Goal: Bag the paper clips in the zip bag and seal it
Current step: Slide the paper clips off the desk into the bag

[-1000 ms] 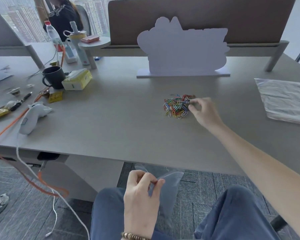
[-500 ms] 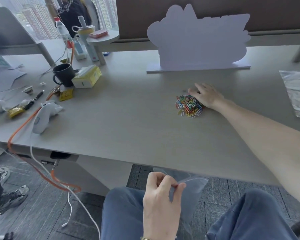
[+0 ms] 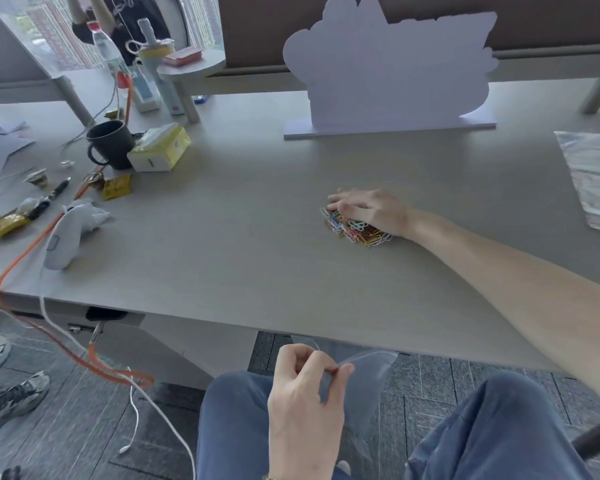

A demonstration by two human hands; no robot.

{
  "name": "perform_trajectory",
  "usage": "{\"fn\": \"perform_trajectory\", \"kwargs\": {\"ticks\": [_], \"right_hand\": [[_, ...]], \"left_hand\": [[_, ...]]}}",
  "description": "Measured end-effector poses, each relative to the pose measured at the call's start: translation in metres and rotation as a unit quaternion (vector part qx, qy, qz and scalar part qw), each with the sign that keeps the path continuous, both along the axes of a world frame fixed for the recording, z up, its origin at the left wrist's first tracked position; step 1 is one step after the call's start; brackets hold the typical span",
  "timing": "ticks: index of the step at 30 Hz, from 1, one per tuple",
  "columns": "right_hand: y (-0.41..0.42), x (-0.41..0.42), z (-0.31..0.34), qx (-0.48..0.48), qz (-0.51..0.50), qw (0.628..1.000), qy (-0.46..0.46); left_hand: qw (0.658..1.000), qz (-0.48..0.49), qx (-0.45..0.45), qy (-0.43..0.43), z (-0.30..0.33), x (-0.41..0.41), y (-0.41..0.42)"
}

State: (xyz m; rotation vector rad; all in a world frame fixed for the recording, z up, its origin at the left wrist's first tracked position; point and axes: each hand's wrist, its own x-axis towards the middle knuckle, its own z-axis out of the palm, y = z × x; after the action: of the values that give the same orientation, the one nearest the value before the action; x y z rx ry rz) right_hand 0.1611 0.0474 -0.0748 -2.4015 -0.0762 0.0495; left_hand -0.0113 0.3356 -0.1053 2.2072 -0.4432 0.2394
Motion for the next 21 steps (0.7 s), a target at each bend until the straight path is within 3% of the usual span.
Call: {"fn": "perform_trajectory", "kwargs": {"ticks": [4, 8, 13, 21], "right_hand": [[0.016, -0.015, -0.001, 0.017, 0.049, 0.999, -0.004], [0.027, -0.017, 0.009, 0.057, 0.037, 0.998, 0.016], [0.056, -0.016, 0.010, -0.018, 0.138, 0.990, 0.032], [0.063, -0.038, 0.007, 0.080, 0.127, 0.988, 0.037]], "left_hand": [[1.000, 0.000, 0.005, 0.002, 0.001, 0.000, 0.001], [1.000, -0.002, 0.004, 0.007, 0.002, -0.002, 0.001], [1.000, -0.008, 0.002, 0.007, 0.004, -0.006, 0.000], [1.000, -0.013, 0.003, 0.007, 0.008, -0.006, -0.002]]}}
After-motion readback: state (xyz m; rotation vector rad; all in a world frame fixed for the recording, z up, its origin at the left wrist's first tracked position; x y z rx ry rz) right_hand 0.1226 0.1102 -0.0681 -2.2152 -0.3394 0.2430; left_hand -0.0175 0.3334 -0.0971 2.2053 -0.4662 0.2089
